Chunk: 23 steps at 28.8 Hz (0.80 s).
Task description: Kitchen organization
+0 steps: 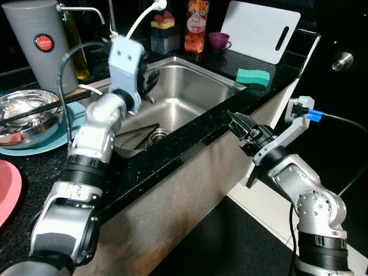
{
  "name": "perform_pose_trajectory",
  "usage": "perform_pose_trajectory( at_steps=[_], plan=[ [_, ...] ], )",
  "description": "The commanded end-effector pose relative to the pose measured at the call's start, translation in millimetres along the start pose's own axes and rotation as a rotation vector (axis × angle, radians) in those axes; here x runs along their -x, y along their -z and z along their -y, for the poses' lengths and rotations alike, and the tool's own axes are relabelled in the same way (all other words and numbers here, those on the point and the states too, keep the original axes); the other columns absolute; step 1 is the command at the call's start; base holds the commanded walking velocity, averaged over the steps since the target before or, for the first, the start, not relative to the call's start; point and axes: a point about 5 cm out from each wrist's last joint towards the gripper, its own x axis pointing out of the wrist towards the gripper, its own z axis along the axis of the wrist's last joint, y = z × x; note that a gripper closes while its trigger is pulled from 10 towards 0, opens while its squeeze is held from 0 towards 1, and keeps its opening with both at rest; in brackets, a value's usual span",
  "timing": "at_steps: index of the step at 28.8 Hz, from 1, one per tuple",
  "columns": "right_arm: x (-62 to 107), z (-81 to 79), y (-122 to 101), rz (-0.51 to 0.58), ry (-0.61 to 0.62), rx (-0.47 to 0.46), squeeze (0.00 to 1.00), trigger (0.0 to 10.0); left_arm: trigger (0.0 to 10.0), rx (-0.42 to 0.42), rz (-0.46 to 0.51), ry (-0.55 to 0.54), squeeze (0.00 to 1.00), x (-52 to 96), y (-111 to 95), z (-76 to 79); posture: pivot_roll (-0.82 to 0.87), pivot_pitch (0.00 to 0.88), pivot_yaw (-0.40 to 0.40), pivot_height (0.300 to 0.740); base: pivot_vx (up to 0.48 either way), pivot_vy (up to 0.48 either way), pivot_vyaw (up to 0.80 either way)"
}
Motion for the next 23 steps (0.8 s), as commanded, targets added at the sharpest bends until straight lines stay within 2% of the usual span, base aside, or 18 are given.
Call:
perform_pose_trajectory(
  at_steps=[1,3,6,7,9,10,12,13,16,19,21,22,23],
  plan=[
    [-0.3,-7.6,1.4,0.001,-0.045,-0.004,0.0,10.0,10.0,0.004,0.166,0.051,1.0,-1.2,-37.7,5.7,0.04,0.0,0.017,0.74,0.0,0.0,0.0],
    [-1.7,-11.6,1.9,0.01,-0.067,-0.016,0.0,10.0,10.0,0.055,0.285,0.174,1.0,10.0,-68.0,25.9,0.05,0.0,0.013,0.74,0.0,0.0,0.0],
    [-2.9,-13.7,2.3,0.019,-0.081,-0.017,0.0,10.0,10.0,0.077,0.333,0.344,1.0,30.9,-85.9,51.7,0.06,0.0,0.005,0.74,0.0,0.0,0.0],
    [-3.4,-13.6,2.9,0.018,-0.085,-0.02,0.0,10.0,10.0,0.081,0.326,0.384,0.76,37.9,-87.0,54.4,0.08,0.0,0.0,0.74,0.0,0.0,0.0],
    [-3.9,-13.4,3.4,0.018,-0.088,-0.023,0.0,10.0,10.0,0.083,0.318,0.403,0.76,41.9,-86.9,55.0,0.08,0.0,-0.002,0.74,0.0,0.0,0.0],
    [-4.7,-13.4,4.4,0.016,-0.098,-0.035,0.0,10.0,10.0,0.081,0.303,0.414,0.0,48.1,-85.7,54.2,0.09,0.0,-0.006,0.74,0.0,0.0,0.8],
    [-6.8,-13.5,6.0,0.017,-0.119,-0.052,0.0,10.0,10.0,0.093,0.281,0.38,0.0,62.8,-86.2,48.5,0.1,0.0,-0.008,0.74,0.0,0.0,0.8],
    [-8.6,-14.0,8.3,0.014,-0.135,-0.063,0.0,10.0,10.0,0.081,0.262,0.312,0.0,75.6,-89.3,35.8,0.12,0.0,-0.014,0.74,0.0,0.0,0.8],
    [-10.0,-14.7,12.1,0.006,-0.152,-0.076,0.0,10.0,10.0,0.088,0.236,0.254,0.0,86.8,-89.1,27.1,0.14,0.0,-0.024,0.74,0.0,0.0,0.8],
    [-11.2,-15.7,15.4,-0.001,-0.166,-0.09,0.0,10.0,10.0,0.107,0.194,0.211,0.0,94.6,-84.6,25.6,0.15,0.0,-0.031,0.74,0.0,0.0,0.8],
    [-12.8,-18.6,19.3,-0.011,-0.194,-0.106,0.0,10.0,10.0,0.145,0.118,0.204,0.0,107.0,-70.0,33.7,0.16,0.0,-0.038,0.74,0.0,0.0,0.8],
    [-12.8,-18.6,19.3,-0.011,-0.194,-0.106,0.0,10.0,10.0,0.145,0.118,0.204,0.0,107.0,-70.0,33.7,0.16,0.0,-0.038,0.74,0.0,0.0,0.8],
    [-13.8,-20.4,22.3,-0.02,-0.213,-0.116,0.0,10.0,10.0,0.184,0.049,0.212,0.0,121.8,-55.8,46.3,0.17,0.0,-0.041,0.74,0.0,0.0,0.8]
  ],
)
